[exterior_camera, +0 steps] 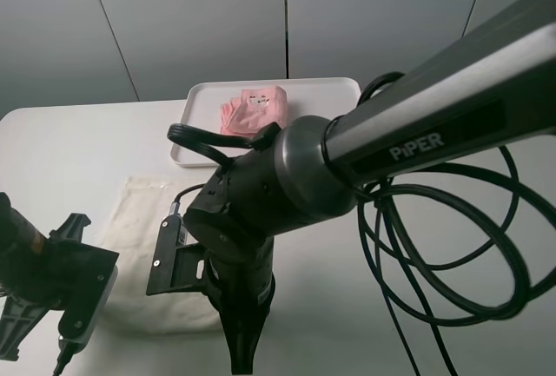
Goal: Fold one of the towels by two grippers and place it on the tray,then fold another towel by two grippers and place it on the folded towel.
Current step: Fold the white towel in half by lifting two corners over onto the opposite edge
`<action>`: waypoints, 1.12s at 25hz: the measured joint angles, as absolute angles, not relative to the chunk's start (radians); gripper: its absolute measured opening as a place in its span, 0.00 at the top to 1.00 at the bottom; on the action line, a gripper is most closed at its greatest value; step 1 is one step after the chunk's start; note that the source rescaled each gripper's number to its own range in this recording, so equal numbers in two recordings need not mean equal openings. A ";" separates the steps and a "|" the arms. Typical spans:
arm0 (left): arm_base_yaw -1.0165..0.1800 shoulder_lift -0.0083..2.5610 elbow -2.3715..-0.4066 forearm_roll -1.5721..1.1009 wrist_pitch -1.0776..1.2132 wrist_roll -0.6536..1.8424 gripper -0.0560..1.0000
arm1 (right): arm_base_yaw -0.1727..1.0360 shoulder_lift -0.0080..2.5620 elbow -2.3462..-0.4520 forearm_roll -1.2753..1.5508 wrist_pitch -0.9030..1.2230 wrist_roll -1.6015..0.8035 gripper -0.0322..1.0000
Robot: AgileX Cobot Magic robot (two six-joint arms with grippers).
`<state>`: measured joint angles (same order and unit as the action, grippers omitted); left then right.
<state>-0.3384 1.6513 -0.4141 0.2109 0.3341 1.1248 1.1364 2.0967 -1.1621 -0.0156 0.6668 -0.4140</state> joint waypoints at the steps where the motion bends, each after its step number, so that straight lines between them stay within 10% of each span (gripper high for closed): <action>1: -0.338 1.638 -0.412 0.211 0.343 1.125 0.93 | 1.136 2.097 -1.162 -0.016 0.667 -0.410 0.97; 28: -0.338 1.422 -0.502 0.142 0.151 0.463 0.94 | 1.126 1.935 -1.159 -0.619 0.750 0.358 0.97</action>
<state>-0.3384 1.4217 -0.5018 0.1422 0.1510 0.4630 1.1257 1.9348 -1.1589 -0.6192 0.7497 0.3575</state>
